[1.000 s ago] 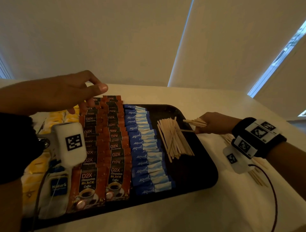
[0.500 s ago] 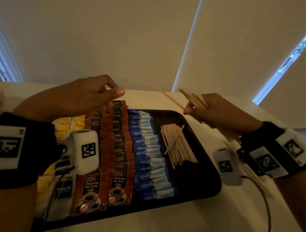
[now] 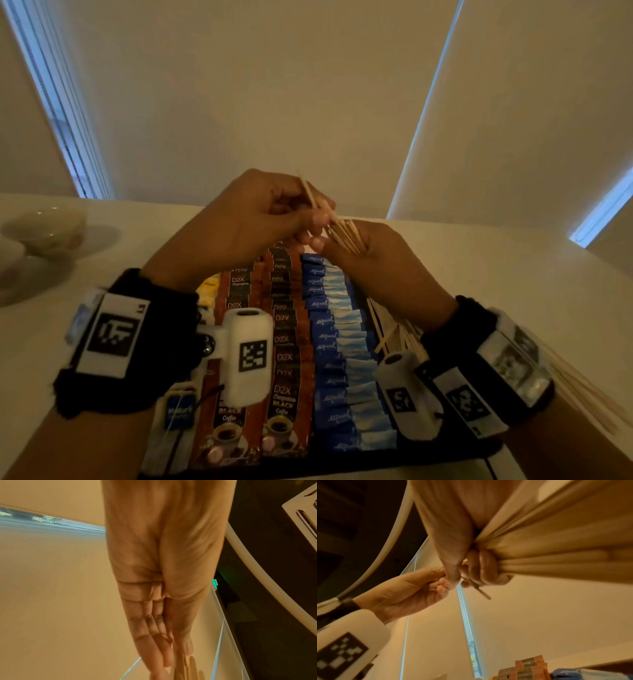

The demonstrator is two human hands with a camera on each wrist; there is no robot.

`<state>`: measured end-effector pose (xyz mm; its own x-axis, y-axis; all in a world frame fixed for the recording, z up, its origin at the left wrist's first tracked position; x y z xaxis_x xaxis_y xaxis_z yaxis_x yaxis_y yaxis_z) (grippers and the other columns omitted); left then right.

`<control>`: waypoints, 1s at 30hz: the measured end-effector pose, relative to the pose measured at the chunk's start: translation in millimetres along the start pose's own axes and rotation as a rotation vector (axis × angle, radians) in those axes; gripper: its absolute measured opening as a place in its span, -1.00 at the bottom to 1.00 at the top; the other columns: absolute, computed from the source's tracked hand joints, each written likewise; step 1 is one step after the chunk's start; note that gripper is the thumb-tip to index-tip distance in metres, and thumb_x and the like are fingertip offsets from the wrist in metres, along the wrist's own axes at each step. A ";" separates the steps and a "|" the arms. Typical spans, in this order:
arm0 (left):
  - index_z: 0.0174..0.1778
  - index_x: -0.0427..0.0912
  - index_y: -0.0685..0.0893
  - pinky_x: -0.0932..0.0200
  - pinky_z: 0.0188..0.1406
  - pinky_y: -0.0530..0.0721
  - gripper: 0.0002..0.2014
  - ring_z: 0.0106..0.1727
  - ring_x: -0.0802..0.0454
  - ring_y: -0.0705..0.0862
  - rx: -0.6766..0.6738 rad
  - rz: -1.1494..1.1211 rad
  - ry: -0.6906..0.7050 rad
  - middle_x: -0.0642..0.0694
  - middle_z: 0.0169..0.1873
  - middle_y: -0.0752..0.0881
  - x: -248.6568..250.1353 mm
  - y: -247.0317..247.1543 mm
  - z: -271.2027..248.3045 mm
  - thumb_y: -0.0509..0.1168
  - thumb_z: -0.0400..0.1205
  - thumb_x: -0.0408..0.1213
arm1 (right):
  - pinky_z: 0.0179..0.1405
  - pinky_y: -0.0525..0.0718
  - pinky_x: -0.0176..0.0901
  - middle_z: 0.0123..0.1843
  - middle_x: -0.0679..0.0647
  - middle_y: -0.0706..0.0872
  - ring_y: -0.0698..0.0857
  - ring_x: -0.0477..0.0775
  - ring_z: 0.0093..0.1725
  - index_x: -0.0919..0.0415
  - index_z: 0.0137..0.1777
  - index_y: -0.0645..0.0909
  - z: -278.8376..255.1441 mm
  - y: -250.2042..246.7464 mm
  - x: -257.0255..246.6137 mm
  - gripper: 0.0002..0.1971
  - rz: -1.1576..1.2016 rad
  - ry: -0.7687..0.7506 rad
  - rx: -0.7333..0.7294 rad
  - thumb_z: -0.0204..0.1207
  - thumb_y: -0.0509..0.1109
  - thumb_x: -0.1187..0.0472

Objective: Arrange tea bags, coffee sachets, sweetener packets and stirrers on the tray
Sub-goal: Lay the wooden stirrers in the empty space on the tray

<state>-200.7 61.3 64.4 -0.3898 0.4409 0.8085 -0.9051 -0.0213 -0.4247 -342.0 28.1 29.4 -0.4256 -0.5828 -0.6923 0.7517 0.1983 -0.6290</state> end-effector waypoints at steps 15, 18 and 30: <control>-0.19 0.23 0.56 0.57 -0.24 0.53 -0.84 -0.28 0.47 0.65 -0.518 0.175 -0.086 0.40 -0.36 0.71 -8.1 60.0 -7.1 0.43 0.50 -0.10 | -0.71 0.30 -0.34 -0.62 0.01 0.26 0.26 -0.09 -0.69 0.24 -0.30 0.37 -1.2 -6.5 -29.2 -0.67 0.904 -0.086 0.333 0.54 0.23 0.00; -0.16 -0.01 0.68 0.21 -0.16 0.74 -0.97 -0.27 0.12 0.75 -0.513 0.116 -0.112 -0.05 -0.28 0.78 -14.9 57.4 -6.7 0.35 0.59 -0.21 | -0.62 0.43 -0.27 -0.61 -0.01 0.31 0.37 -0.07 -0.64 0.21 -0.33 0.38 -1.0 -5.0 -25.3 -0.66 0.887 -0.080 0.360 0.61 0.21 0.03; 0.05 0.01 0.48 0.41 -0.54 0.47 -0.65 -0.48 0.28 0.55 -0.288 0.161 -0.042 0.07 -0.39 0.67 -13.6 19.6 -1.1 0.25 0.51 0.17 | 0.10 0.63 -0.04 -0.29 -0.08 0.63 0.65 -0.11 -0.11 0.14 -0.36 0.45 1.7 -10.5 -13.1 -0.68 0.879 0.029 0.399 0.65 0.19 0.13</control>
<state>-213.0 55.9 44.6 -0.5359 0.4148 0.7354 -0.7485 0.1697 -0.6411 -343.5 32.3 45.6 0.3622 -0.3332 -0.8705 0.9214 0.2691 0.2803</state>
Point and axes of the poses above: each hand's wrist, its own z-axis towards the middle knuckle, its own y-axis out of the palm, x = y × z, the point moved 4 cm from there along z, towards the middle knuckle
